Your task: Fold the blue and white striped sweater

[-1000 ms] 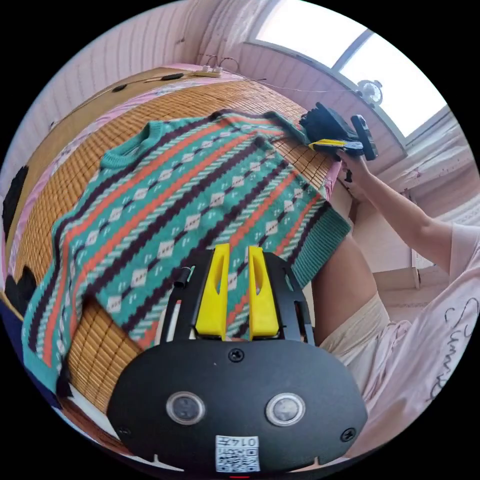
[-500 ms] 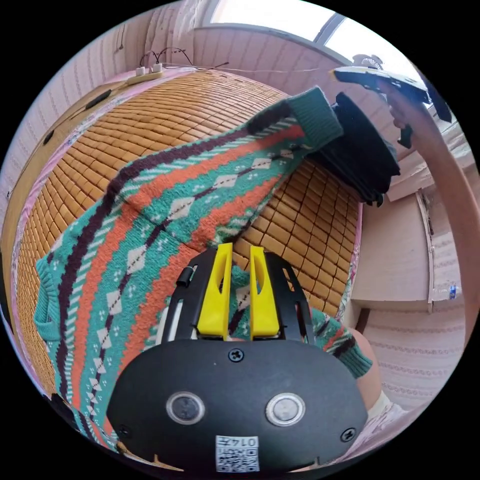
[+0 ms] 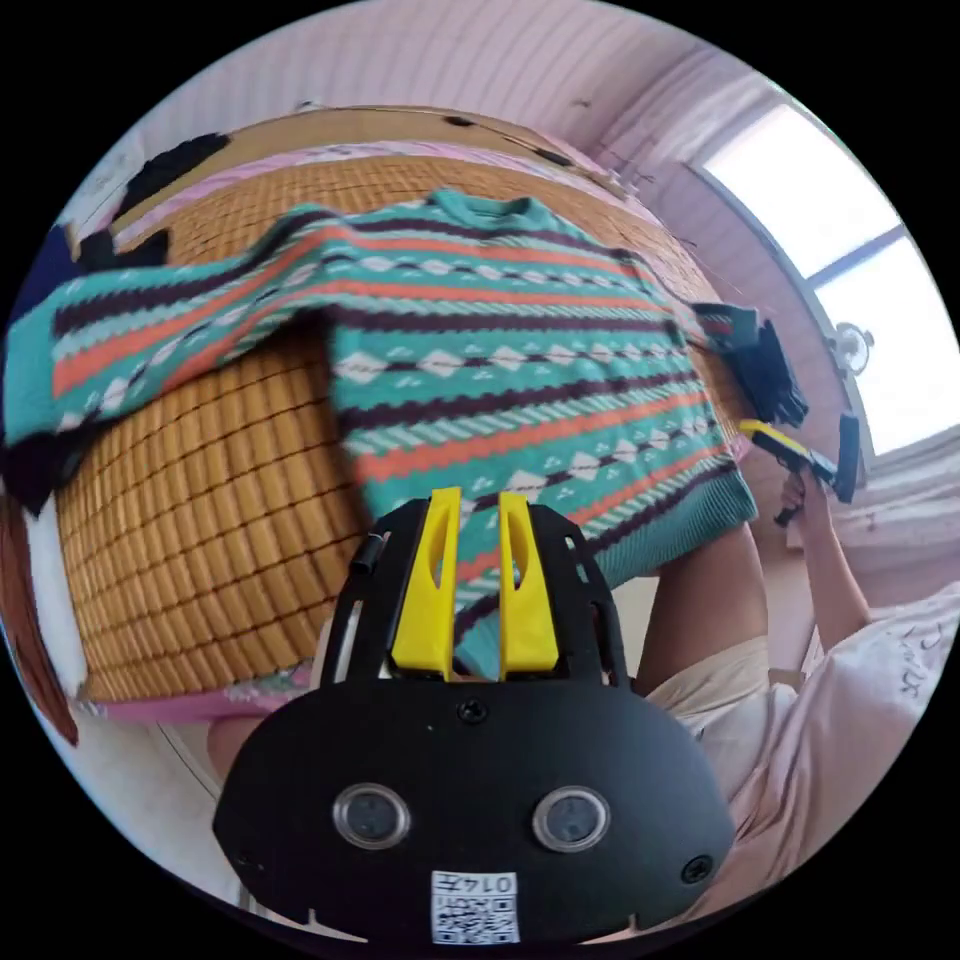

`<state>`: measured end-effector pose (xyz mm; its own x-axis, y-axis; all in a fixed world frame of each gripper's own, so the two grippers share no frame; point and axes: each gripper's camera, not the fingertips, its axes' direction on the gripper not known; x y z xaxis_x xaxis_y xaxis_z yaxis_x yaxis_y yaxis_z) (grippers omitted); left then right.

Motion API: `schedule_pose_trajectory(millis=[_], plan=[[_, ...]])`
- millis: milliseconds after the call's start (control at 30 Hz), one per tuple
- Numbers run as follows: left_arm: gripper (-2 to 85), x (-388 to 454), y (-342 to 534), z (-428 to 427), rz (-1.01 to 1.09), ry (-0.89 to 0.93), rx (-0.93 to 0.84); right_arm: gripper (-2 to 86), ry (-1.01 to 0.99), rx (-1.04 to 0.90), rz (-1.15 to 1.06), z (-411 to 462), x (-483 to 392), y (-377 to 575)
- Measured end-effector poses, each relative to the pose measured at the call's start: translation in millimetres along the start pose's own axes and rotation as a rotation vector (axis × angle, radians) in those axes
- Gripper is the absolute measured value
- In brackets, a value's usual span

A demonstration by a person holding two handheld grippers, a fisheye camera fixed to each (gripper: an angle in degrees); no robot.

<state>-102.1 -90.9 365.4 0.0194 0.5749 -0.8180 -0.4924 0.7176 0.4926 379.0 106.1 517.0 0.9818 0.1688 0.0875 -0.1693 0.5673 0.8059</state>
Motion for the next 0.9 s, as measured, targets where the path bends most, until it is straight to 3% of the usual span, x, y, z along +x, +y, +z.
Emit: schedule_pose_trajectory(millis=[67,267,400,567,767,900], plan=[[7.0,-70.4,56.5,-48.9,-0.217,-0.052,0.069,8.8,-0.115,-0.048,-0.015,14.6,-37.9,17.1],[8.2,-157.7,127.3,-141.2,-0.459,-0.066,0.385,8.2,-0.189,-0.024,-0.206,14.2,-149.7,-15.6],[9.5,-180.4,135.6,-171.7,-0.496,-0.062,0.523,8.4,-0.253,-0.057,-0.425,16.0,-230.1,-56.6],[10.7,-203.1,133.8,-220.3,-0.499,-0.187,0.723,7.8,-0.331,-0.091,-0.673,34.6,-351.9,-118.3],[12.8,-231.2,120.4,-248.7,-0.524,-0.303,0.826,8.5,-0.202,-0.168,-0.816,87.4,-485.1,-163.3],[13.2,-256.2,104.3,-254.9,-0.513,-0.271,0.805,10.0,-0.198,-0.175,-0.881,111.6,-552.3,-182.8]])
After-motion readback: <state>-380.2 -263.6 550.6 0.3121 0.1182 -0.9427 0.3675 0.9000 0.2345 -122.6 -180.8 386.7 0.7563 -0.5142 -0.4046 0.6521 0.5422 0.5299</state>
